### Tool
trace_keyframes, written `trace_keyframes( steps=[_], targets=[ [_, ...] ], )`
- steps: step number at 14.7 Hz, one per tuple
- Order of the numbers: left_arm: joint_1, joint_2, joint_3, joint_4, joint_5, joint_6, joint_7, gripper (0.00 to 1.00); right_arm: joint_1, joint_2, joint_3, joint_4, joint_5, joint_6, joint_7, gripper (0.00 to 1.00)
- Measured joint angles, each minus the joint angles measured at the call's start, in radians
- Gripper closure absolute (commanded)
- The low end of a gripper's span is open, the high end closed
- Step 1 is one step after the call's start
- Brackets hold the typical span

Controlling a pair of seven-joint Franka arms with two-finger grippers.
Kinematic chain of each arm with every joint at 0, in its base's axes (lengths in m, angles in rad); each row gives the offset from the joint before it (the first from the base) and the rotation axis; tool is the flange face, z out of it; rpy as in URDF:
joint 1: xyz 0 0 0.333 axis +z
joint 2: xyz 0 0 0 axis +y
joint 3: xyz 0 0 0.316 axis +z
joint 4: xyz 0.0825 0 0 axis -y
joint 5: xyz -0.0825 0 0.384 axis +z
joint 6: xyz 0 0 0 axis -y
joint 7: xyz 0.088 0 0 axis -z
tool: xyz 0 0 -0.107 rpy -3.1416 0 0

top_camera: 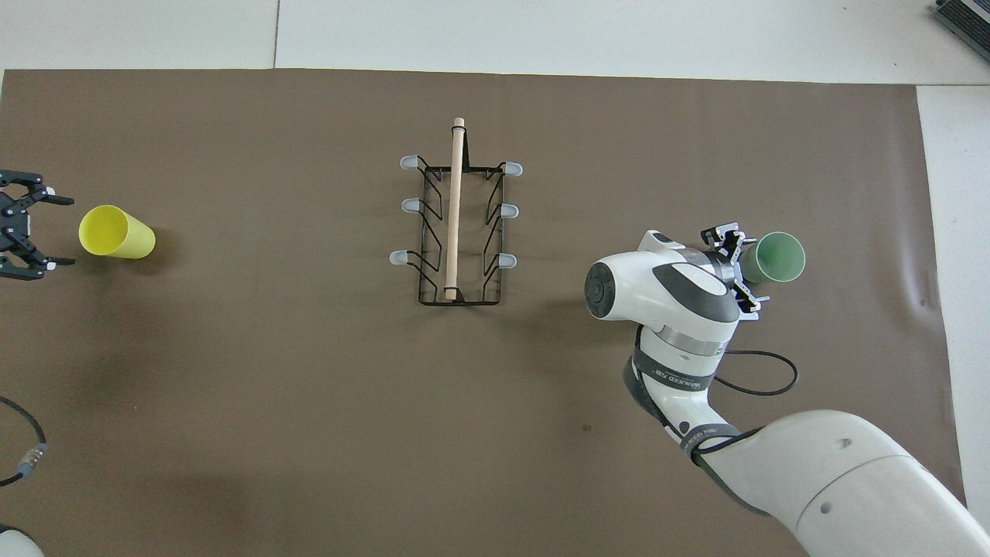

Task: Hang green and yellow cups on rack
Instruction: 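Grasp the green cup with the right gripper while the left gripper approaches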

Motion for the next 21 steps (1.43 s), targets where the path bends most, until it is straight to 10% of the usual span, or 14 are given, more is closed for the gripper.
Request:
trace_keyframes(
  steps=[7, 8, 9, 10, 21],
  targets=[
    [-0.032, -0.009, 0.028, -0.06, -0.002, 0.038, -0.018, 0.0, -0.061, 0.0, -0.002, -0.016, -0.066, 0.06, 0.014, 0.02],
    [-0.027, -0.017, 0.036, -0.078, -0.02, 0.039, -0.02, 0.0, -0.066, 0.0, -0.002, -0.016, -0.067, 0.064, 0.014, 0.2],
    [-0.014, -0.027, 0.041, -0.097, -0.058, 0.04, -0.02, 0.0, -0.067, 0.0, -0.002, -0.016, -0.068, 0.066, 0.014, 0.72],
    [0.003, -0.036, 0.044, -0.114, -0.095, 0.039, -0.019, 0.0, -0.067, 0.0, -0.001, -0.017, -0.068, 0.067, 0.014, 1.0],
    [0.225, -0.03, -0.081, -0.101, -0.297, -0.068, -0.011, 0.0, -0.06, -0.062, 0.006, 0.056, 0.152, 0.038, 0.17, 1.0]
  ],
)
